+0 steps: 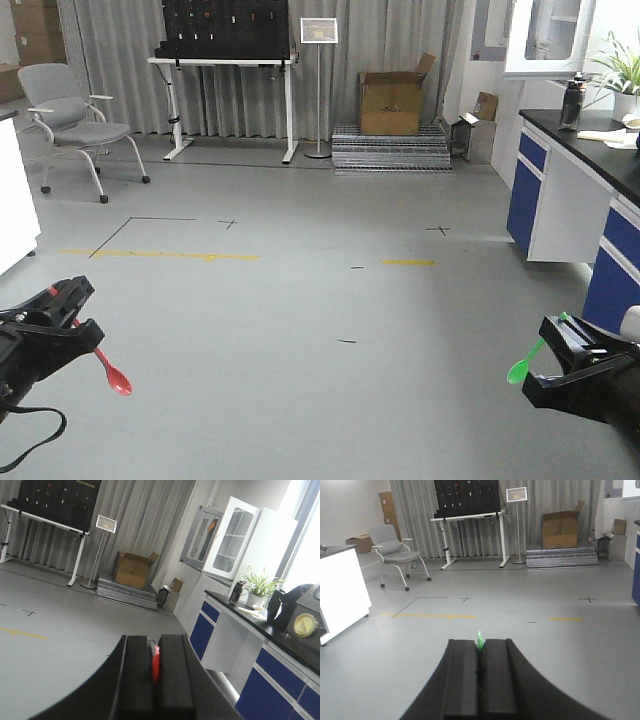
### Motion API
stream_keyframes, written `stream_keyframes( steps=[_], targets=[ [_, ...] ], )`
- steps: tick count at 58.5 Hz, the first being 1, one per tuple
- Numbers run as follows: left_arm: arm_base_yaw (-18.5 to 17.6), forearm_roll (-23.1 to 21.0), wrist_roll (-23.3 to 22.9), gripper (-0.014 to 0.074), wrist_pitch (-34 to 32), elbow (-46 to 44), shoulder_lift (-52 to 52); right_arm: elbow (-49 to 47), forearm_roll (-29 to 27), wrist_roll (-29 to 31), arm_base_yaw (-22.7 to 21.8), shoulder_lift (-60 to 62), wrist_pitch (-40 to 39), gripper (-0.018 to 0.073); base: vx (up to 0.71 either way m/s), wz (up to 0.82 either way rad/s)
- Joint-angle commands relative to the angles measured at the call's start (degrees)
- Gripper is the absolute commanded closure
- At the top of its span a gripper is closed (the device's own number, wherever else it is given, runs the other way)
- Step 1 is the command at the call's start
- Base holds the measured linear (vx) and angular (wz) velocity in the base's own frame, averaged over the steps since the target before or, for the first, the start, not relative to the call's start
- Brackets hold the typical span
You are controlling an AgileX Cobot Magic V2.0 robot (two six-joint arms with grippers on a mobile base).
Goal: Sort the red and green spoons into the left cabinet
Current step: 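Drive the base away from the bench toward the white cabinet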
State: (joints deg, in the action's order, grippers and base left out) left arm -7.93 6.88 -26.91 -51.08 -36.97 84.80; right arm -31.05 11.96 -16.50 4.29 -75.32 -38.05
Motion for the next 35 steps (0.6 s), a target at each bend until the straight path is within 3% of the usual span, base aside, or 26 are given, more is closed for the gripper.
stream_keyframes(
  steps=[1, 35],
  targets=[
    [-0.1, -0.5, 0.1, 0.0600, -4.6, -1.5, -2.0, -1.5, -0.2, 0.4, -0.2, 1.7, -4.6, 0.0565, 0.49, 0.02],
    [-0.1, -0.5, 0.1, 0.0600, -4.6, -1.5, -2.0, -1.5, -0.2, 0.4, -0.2, 1.7, -4.6, 0.0565, 0.51, 0.04]
  ],
)
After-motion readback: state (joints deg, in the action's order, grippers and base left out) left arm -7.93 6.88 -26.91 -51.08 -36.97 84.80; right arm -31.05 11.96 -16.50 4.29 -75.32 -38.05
